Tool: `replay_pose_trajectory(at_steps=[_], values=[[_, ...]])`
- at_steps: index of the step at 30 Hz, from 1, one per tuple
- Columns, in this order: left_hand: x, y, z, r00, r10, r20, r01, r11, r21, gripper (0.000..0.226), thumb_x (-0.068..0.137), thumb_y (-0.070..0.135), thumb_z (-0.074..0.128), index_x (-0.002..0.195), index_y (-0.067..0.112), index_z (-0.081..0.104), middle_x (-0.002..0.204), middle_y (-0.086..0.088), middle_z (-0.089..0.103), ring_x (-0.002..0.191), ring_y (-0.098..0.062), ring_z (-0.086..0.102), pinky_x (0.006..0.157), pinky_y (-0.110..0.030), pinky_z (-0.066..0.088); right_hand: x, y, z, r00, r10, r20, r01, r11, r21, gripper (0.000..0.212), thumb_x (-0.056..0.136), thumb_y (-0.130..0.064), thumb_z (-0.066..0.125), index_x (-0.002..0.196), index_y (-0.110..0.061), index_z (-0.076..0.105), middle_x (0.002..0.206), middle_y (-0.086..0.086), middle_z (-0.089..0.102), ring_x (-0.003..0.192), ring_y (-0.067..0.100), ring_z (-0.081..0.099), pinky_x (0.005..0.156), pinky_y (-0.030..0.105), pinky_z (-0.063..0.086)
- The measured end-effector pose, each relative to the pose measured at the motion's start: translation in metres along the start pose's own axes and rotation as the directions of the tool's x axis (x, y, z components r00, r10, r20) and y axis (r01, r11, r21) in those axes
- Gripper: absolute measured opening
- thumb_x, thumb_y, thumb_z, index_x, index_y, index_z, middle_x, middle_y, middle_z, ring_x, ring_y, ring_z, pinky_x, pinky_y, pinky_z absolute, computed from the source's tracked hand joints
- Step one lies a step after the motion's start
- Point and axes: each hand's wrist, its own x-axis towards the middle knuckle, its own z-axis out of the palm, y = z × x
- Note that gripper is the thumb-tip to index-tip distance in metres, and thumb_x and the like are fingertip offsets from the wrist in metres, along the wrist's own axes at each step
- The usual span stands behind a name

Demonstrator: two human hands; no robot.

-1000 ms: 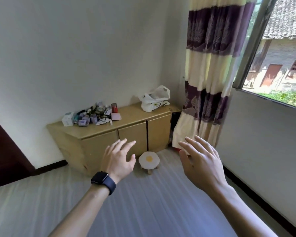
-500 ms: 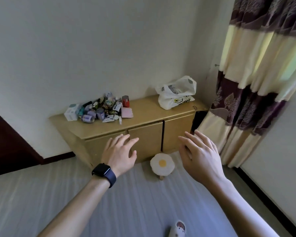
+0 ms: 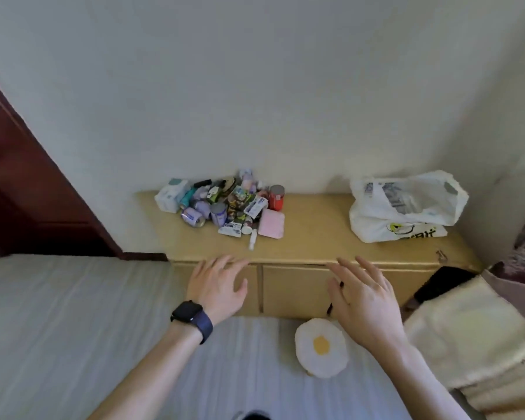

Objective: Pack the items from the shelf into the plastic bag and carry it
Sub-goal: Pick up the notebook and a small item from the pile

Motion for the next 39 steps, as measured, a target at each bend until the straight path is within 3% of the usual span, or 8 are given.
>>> replay_pose_trajectory(at_steps=[10,18,23,26,30,34,36,39], values=[[0.186,-0.053,0.105,0.933,-0.162,0.322,0.202,0.975,-0.096,0.048,0.091,0.036,0.048,0.139,0.039,0.046,0.144,0.006,0.047,0.134,-0.02,0.04,0.112,-0.04,0.028,0.181,0.035,0.132,0.917,0.029,0.398,-0.008,0.998,-0.055,0.042,0.099,-0.045,0.041,0.138,-0.038,0.053,0.149,-0.012,0.049,0.148,0.017,0.027,0.117,0.042,0.03],[0.28,-0.085,0.192,0.737,-0.244,0.63,0.332,0.943,-0.023,0.045,0.089,0.035,0.044,0.134,0.028,0.047,0.128,-0.003,0.054,0.119,-0.028,0.05,0.098,-0.043,0.04,0.288,0.06,0.236,0.602,0.23,0.765,-0.144,0.973,-0.179,0.046,0.099,-0.045,0.035,0.143,-0.037,0.045,0.15,-0.009,0.047,0.144,0.017,0.029,0.115,0.038,0.03],[0.312,-0.081,0.233,0.672,-0.341,0.657,0.512,0.855,-0.08,0.048,0.089,0.037,0.048,0.134,0.022,0.039,0.13,-0.005,0.048,0.117,-0.029,0.048,0.094,-0.044,0.042,0.337,0.065,0.293,0.524,0.3,0.797,-0.236,0.95,-0.203,0.056,0.097,-0.047,0.042,0.149,-0.028,0.036,0.153,0.001,0.041,0.136,0.027,0.039,0.109,0.042,0.038],[0.327,-0.078,0.257,0.648,-0.428,0.63,0.602,0.794,-0.081,0.05,0.09,0.041,0.05,0.132,0.018,0.037,0.132,-0.004,0.048,0.117,-0.029,0.046,0.092,-0.045,0.043,0.362,0.068,0.332,0.525,0.411,0.745,-0.433,0.883,-0.182,0.075,0.089,-0.059,0.054,0.148,-0.018,0.033,0.148,0.01,0.04,0.131,0.034,0.044,0.105,0.043,0.041],[0.35,-0.077,0.279,0.611,-0.526,0.593,0.642,0.767,0.019,0.052,0.095,0.046,0.048,0.138,0.021,0.035,0.143,-0.003,0.041,0.127,-0.029,0.041,0.094,-0.046,0.039,0.385,0.061,0.381,0.497,0.529,0.688,-0.59,0.787,-0.179,0.102,0.073,-0.072,0.065,0.14,-0.001,0.034,0.138,0.018,0.044,0.126,0.039,0.046,0.103,0.044,0.038],[0.354,-0.073,0.289,0.572,-0.565,0.595,0.665,0.744,0.066,0.042,0.097,0.038,0.045,0.134,0.019,0.037,0.138,-0.004,0.046,0.126,-0.029,0.044,0.093,-0.046,0.039,0.387,0.047,0.402,0.448,0.626,0.638,-0.673,0.706,-0.221,0.118,0.064,-0.074,0.072,0.144,-0.002,0.023,0.142,0.018,0.039,0.13,0.037,0.038,0.101,0.049,0.037],[0.354,-0.073,0.29,0.568,-0.56,0.603,0.665,0.744,0.065,0.042,0.098,0.038,0.044,0.134,0.018,0.037,0.138,-0.005,0.046,0.127,-0.028,0.043,0.094,-0.046,0.039,0.39,0.043,0.403,0.378,0.673,0.636,-0.73,0.639,-0.242,0.119,0.065,-0.069,0.075,0.148,-0.006,0.018,0.147,0.018,0.038,0.135,0.036,0.037,0.102,0.051,0.035],[0.357,-0.075,0.289,0.538,-0.557,0.633,0.7,0.714,0.033,0.04,0.098,0.037,0.045,0.132,0.017,0.037,0.139,-0.006,0.045,0.128,-0.028,0.042,0.095,-0.048,0.039,0.391,0.05,0.411,0.292,0.693,0.659,-0.811,0.545,-0.214,0.104,0.062,-0.061,0.082,0.138,-0.009,0.034,0.14,0.014,0.051,0.128,0.034,0.049,0.102,0.047,0.038]])
